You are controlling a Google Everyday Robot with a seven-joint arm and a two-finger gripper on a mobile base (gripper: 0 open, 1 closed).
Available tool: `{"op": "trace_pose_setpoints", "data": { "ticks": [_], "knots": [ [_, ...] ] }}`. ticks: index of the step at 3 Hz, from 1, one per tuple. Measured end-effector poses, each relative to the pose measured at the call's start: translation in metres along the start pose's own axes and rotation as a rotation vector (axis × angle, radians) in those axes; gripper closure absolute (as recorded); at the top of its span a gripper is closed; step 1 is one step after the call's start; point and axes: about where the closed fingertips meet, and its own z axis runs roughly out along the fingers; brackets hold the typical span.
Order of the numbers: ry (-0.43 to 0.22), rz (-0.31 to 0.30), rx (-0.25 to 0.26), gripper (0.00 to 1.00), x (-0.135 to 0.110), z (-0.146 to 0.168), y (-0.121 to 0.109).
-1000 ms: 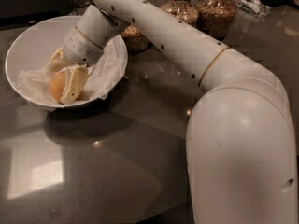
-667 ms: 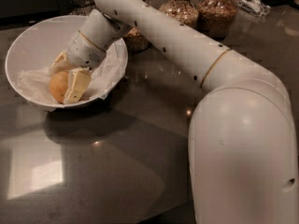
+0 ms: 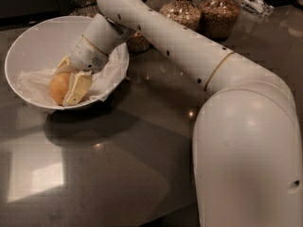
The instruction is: Pick orange from white bowl
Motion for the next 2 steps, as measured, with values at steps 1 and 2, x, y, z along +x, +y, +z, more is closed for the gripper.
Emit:
{"op": "trace_pose_setpoints", "data": {
  "ticks": [1,2],
  "knots": [
    [0.000,0.000,0.000,0.70,0.0000,0.0000,0.0000],
    [-0.015,-0.013,0.002,0.93,-0.0028,0.0011,0.0007]
  ]
}}
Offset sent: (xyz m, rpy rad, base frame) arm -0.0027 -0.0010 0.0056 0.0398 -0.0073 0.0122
